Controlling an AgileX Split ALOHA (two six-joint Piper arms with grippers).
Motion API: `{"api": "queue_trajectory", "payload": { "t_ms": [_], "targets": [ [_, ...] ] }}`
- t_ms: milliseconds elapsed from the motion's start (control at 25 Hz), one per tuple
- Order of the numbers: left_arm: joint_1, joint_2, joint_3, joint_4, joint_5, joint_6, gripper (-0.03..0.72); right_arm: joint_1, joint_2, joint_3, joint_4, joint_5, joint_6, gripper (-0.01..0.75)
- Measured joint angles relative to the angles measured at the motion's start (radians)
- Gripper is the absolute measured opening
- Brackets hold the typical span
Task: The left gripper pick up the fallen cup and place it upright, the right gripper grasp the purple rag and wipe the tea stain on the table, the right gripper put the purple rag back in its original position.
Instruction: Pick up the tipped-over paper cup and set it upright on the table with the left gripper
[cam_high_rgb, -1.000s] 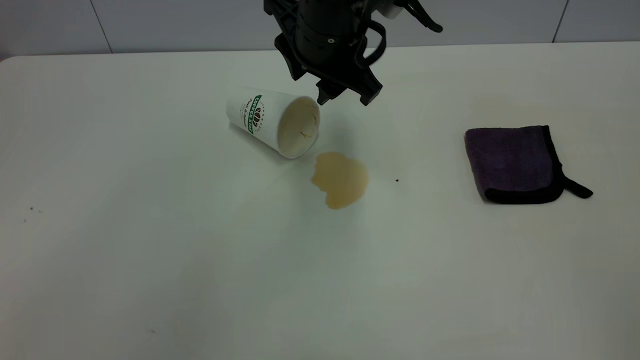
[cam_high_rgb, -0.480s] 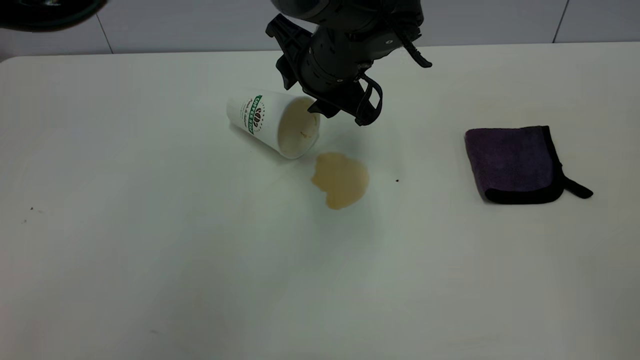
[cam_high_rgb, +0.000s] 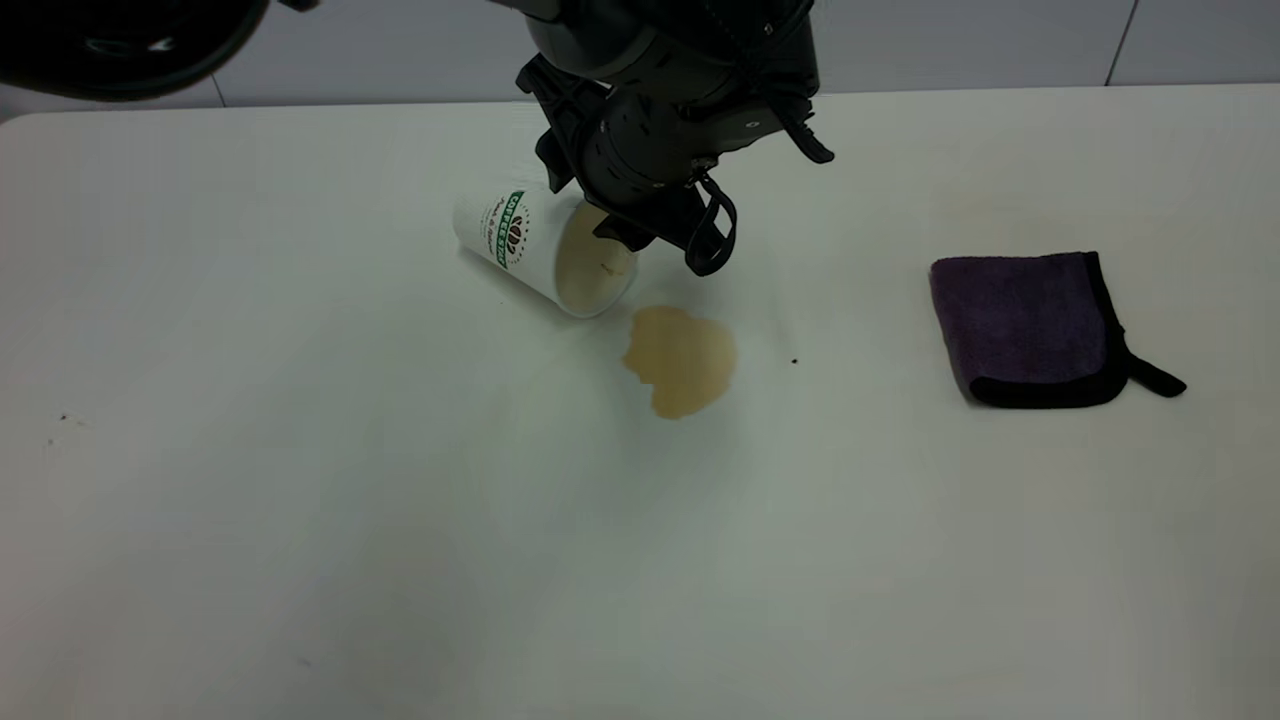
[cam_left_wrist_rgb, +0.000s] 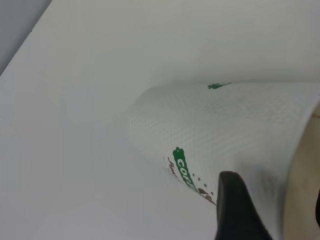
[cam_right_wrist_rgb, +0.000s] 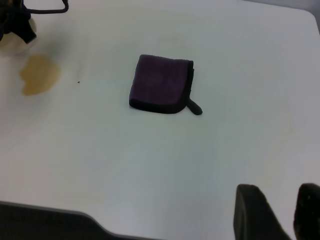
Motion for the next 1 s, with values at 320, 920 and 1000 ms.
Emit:
{"api": "queue_trajectory", "payload": {
  "t_ms": [320,920,1000],
  "targets": [
    [0.020,0.040,0.000,0.051,-0.004,-0.036,0.425,0.000,0.000,0.000,0.000,0.000,0.001,0.239],
    [0.043,0.033,-0.001,0.137,0.175,-0.035,-0.024,0.000,0.000,0.000,0.000,0.000,0.001,0.239],
    [0.066,-0.009,-0.001,0.069,0.160,0.031,-0.024,0.000,0.000,0.000,0.000,0.000,0.001,0.239]
  ]
}}
